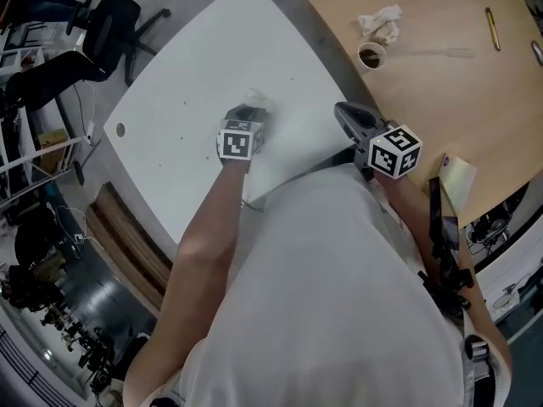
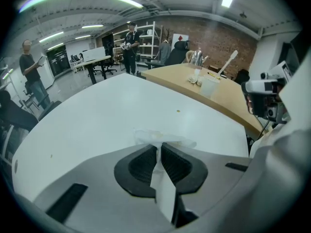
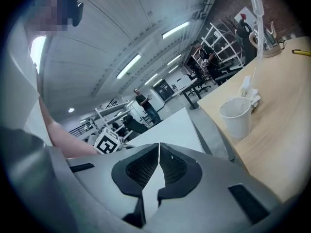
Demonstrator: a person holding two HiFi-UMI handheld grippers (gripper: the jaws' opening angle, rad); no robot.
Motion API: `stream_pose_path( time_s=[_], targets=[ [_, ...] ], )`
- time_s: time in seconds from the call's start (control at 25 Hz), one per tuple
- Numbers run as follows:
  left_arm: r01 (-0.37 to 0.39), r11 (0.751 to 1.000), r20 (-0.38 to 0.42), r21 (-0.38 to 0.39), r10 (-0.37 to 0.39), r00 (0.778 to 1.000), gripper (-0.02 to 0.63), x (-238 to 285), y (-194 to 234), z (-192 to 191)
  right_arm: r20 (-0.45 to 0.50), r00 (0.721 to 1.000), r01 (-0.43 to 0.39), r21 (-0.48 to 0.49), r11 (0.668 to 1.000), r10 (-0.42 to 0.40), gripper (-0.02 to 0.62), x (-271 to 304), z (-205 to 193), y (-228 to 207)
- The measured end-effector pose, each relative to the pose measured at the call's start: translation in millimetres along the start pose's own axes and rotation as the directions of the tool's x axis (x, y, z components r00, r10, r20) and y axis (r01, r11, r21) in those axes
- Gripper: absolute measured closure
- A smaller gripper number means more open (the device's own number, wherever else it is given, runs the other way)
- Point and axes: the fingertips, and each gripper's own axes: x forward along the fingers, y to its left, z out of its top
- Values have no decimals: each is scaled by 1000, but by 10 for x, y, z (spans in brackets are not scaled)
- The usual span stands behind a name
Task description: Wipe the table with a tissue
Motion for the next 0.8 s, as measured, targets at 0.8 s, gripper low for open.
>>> stream_pose_path(
  time_s=[0.8],
  targets=[
    [99,970,-9,223,-99,995,571,483,-473,793,29,998,46,41,998,-47,577,-133,74,-294]
  ],
)
